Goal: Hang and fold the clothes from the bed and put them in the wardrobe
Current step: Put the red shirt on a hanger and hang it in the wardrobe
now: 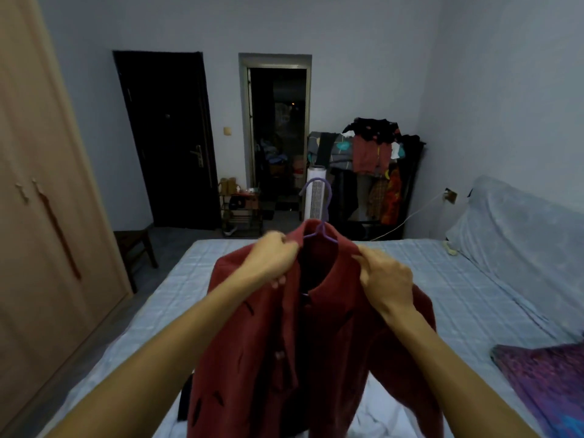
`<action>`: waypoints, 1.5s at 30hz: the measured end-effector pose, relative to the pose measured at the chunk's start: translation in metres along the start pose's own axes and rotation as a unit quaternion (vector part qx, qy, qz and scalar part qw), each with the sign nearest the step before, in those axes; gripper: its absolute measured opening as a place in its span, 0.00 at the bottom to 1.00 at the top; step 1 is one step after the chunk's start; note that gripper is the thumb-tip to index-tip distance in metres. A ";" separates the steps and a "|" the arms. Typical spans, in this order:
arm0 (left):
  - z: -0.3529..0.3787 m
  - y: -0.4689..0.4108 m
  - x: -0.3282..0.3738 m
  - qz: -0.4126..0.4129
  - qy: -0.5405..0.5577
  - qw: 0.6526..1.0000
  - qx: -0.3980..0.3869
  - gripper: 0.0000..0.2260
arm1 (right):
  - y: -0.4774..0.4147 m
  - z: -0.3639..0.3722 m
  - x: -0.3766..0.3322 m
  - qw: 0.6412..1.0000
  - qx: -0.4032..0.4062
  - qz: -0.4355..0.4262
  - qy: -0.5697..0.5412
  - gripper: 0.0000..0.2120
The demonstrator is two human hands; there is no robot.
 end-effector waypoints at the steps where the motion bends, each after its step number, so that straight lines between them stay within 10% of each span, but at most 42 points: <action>1: 0.010 0.006 -0.007 -0.005 -0.017 0.996 -0.084 0.13 | -0.001 -0.003 -0.001 1.000 0.009 0.009 -0.016 0.16; 3: 0.008 0.012 -0.023 0.014 -0.044 0.985 -0.166 0.19 | -0.005 -0.010 0.005 0.998 0.027 0.027 -0.048 0.13; 8: -0.043 -0.001 -0.034 0.236 -0.273 0.922 0.143 0.15 | -0.016 -0.021 0.013 0.995 0.027 0.047 -0.088 0.12; 17: -0.069 -0.010 -0.031 0.315 -0.230 0.889 0.239 0.08 | -0.039 -0.038 -0.026 0.991 -0.041 0.036 -0.122 0.09; 25: -0.123 0.017 -0.037 0.311 -0.201 0.883 0.289 0.05 | -0.044 -0.034 -0.070 0.982 -0.175 -0.028 -0.058 0.09; 45: -0.253 0.232 -0.024 0.160 -0.293 0.850 0.407 0.15 | 0.021 -0.077 -0.293 0.956 -0.024 -0.172 -0.236 0.15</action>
Point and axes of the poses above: each hand's wrist, its own y-axis away from the middle knuckle, its own z-axis out of the palm, x = y × z, the point moved 5 cm from there along -y, towards the middle knuckle, and after that the axes turned 14 degrees about z, right-handed, at the moved point
